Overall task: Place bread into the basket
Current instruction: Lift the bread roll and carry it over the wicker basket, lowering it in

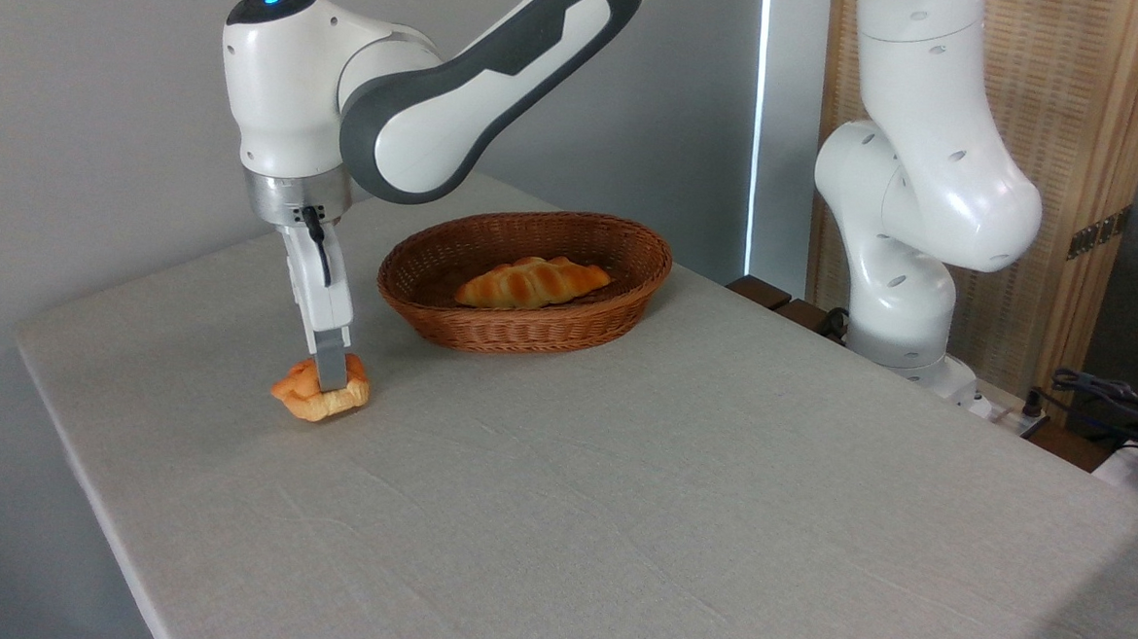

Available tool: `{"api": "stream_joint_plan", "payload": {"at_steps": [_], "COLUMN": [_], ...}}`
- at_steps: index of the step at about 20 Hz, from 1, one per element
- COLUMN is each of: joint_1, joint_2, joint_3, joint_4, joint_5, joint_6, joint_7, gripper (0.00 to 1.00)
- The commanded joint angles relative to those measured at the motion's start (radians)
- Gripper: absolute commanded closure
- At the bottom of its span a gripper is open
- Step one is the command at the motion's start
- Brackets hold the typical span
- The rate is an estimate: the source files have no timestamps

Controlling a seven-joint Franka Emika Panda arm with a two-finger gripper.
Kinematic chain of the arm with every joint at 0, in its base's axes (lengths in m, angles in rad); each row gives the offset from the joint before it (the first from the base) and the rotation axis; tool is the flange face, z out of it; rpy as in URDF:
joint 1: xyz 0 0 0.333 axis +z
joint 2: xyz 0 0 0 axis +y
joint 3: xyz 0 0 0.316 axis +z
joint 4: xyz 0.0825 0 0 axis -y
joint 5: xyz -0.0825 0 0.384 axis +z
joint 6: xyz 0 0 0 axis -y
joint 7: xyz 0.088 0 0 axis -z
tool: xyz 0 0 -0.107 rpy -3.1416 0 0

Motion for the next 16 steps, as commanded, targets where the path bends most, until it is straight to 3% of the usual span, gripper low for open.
{"api": "stream_joint_plan", "payload": {"at_steps": [1, 4, 7, 12, 13, 16], "joint_1": [0.003, 0.008, 0.011, 0.006, -0.004, -0.098], "joint_2": [0.0, -0.023, -0.114, -0.275, -0.31, -0.384], "joint_3": [0.002, 0.002, 0.015, 0.042, 0.042, 0.042], "joint_4": [0.043, 0.082, 0.076, 0.033, -0.002, -0.129], "joint_5": [-0.035, -0.051, -0.118, -0.175, -0.175, -0.173], "joint_6": [-0.035, -0.102, -0.2, -0.431, -0.455, -0.463], "joint_7": [-0.003, -0.049, -0.053, -0.043, -0.04, -0.022], "gripper": [0.84, 0.84, 0.83, 0.78, 0.77, 0.71]}}
